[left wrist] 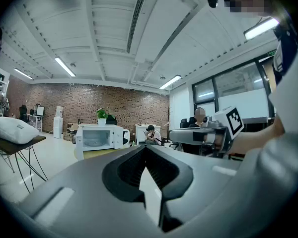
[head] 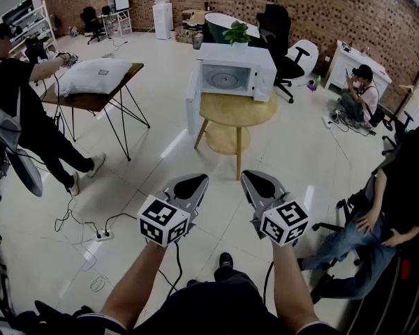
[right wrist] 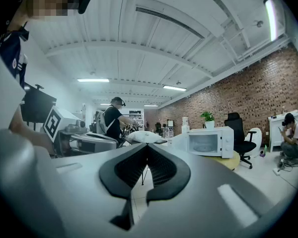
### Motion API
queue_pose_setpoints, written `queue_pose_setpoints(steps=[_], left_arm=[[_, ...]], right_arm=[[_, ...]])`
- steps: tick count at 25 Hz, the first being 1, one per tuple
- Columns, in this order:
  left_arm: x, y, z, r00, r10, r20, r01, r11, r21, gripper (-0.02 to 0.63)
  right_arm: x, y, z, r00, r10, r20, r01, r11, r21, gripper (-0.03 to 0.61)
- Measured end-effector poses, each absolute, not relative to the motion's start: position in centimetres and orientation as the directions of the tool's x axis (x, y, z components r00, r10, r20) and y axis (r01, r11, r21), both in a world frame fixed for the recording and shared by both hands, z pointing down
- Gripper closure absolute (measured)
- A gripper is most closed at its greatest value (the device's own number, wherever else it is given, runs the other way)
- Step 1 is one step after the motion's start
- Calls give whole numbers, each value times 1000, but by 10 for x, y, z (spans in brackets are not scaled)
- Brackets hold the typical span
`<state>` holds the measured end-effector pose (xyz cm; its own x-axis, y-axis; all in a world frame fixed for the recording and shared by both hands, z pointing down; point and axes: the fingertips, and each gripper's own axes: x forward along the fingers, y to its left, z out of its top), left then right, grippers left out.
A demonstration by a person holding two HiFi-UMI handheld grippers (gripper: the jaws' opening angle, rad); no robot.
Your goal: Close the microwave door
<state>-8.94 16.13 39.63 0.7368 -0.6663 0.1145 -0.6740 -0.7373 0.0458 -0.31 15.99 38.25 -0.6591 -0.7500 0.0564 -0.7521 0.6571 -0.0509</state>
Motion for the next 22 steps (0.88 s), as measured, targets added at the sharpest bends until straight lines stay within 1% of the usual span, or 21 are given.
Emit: queue_pose_setpoints(steps=[13, 22], left_arm=[[-86, 134, 403, 721, -681, 127, -690, -722, 47, 606], [-51, 78, 407, 679, -723, 126, -732, -680, 37, 606]], right_arm=[[2, 133, 386, -671, -739, 60, -741, 669, -51, 577], [39, 77, 388, -689, -722, 52, -724, 688, -43, 577]])
